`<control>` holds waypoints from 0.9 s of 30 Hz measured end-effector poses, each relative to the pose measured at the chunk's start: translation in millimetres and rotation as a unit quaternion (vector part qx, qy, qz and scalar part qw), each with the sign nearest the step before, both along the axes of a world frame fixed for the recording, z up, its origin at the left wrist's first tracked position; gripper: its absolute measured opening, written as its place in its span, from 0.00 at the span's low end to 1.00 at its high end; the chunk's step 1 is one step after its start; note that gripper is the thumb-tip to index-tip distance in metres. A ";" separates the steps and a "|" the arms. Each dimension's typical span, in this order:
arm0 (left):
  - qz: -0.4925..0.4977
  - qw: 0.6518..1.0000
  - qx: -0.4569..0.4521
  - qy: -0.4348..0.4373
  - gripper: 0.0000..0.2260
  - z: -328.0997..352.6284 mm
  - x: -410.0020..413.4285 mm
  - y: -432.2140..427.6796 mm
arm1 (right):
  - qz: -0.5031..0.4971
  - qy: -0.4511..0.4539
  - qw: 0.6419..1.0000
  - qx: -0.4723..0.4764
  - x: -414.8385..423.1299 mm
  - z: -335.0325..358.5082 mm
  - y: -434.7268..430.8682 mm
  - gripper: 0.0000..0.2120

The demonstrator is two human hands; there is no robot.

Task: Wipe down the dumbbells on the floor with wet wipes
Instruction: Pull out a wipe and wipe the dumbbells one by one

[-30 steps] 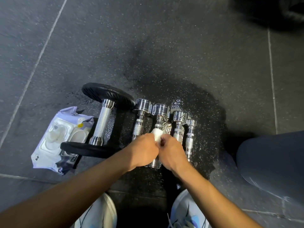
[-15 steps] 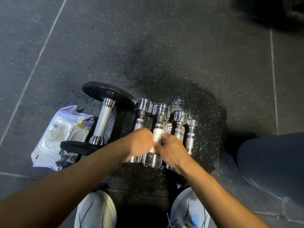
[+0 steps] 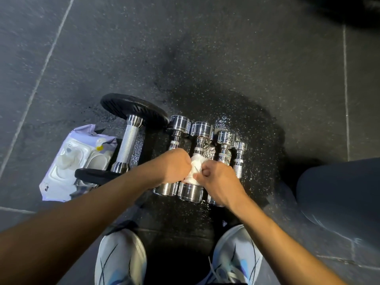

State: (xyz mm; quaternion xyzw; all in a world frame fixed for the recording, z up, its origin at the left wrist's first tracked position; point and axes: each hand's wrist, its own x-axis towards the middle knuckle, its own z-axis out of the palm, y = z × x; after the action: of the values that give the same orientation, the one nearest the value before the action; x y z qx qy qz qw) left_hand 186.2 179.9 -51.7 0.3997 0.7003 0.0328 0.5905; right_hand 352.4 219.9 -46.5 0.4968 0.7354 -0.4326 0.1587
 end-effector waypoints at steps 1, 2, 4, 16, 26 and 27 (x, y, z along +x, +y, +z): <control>-0.013 1.000 0.005 0.013 0.11 4.4 1.4 -0.2 | 0.007 0.009 0.999 0.031 4.3 0.7 -3.9 0.07; -0.034 0.999 0.018 0.030 0.10 8.6 3.1 0.2 | 0.006 0.032 0.998 0.055 8.6 1.9 -7.6 0.06; -0.078 0.994 0.044 0.065 0.08 19.5 6.1 -3.7 | 0.019 0.090 0.992 0.087 18.3 2.7 -16.2 0.06; -0.226 0.918 0.278 0.172 0.05 27.1 8.8 -52.7 | 0.140 0.150 0.934 0.292 29.2 -15.5 -82.7 0.14; -0.298 0.882 0.273 0.241 0.09 35.6 29.4 -66.6 | 0.082 0.172 0.951 0.243 48.0 -18.7 -92.5 0.13; -0.310 0.884 0.243 0.251 0.12 39.9 36.2 -68.4 | 0.075 0.167 0.955 0.235 48.3 -19.9 -93.6 0.15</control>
State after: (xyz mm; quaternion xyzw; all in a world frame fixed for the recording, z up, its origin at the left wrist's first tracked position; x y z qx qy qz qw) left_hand 222.4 111.6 -11.8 0.7228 0.6351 -0.0841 0.2591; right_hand 400.7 126.3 -66.5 0.3842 0.8675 -0.3110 -0.0555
